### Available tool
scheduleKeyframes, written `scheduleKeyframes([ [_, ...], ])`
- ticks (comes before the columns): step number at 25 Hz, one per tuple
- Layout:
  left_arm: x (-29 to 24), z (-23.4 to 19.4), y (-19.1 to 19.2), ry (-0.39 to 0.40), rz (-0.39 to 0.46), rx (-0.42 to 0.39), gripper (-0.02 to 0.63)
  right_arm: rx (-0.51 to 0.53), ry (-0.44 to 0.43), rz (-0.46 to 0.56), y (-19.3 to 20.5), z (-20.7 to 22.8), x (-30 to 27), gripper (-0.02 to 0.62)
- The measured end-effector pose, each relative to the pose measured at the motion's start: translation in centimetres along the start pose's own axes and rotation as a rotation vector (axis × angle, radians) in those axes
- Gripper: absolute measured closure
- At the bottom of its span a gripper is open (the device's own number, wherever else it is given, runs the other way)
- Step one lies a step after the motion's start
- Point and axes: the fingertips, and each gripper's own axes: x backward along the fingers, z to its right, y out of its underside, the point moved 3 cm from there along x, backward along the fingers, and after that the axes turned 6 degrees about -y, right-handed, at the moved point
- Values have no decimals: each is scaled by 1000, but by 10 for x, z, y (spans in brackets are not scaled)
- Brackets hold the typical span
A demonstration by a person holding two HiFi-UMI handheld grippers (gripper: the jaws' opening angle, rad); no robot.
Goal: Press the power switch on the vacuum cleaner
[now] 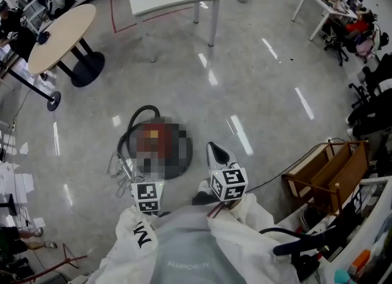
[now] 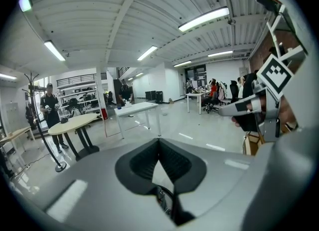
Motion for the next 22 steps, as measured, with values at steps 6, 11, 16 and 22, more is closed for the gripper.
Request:
scheduleKeyframes([
  [6,-15,23,-11,-10,-3,-5,606,-7,-10,-8,-3,30,6,594],
  [11,-18,30,-18,-47,-6,-8,606,-7,-44,-18,-4,44,1,594],
  [16,-10,21,-16,-102,-28,-11,606,-12,-92,-21,-6,42,-9,594],
  [22,2,5,-10,-168,-51,2,606,-12,-146,-41,-1,30,-19,594],
])
